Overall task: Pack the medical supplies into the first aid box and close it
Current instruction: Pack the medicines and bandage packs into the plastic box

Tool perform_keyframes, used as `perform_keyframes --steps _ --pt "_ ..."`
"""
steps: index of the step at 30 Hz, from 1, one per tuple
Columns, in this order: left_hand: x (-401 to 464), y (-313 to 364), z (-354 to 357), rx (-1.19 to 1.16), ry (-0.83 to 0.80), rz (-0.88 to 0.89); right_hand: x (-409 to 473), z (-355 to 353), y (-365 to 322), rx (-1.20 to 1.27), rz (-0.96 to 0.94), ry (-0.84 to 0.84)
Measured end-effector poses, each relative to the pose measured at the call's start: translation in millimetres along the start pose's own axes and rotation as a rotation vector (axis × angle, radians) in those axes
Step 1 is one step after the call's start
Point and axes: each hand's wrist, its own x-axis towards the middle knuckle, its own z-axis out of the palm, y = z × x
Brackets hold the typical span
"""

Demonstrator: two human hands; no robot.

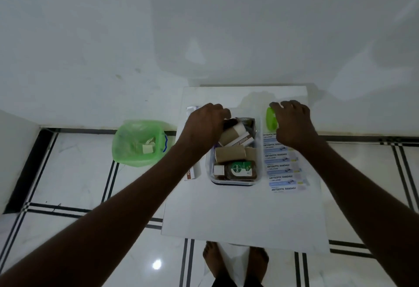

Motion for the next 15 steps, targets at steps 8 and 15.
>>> perform_keyframes --steps 8,15 --pt "-43.1 -8.1 7.7 -0.237 0.408 -0.147 -6.9 -43.5 -8.2 0.124 -0.040 0.284" --pt "-69.2 -10.1 21.2 -0.395 0.448 -0.353 -43.9 -48.7 -84.9 0.224 -0.226 0.284"
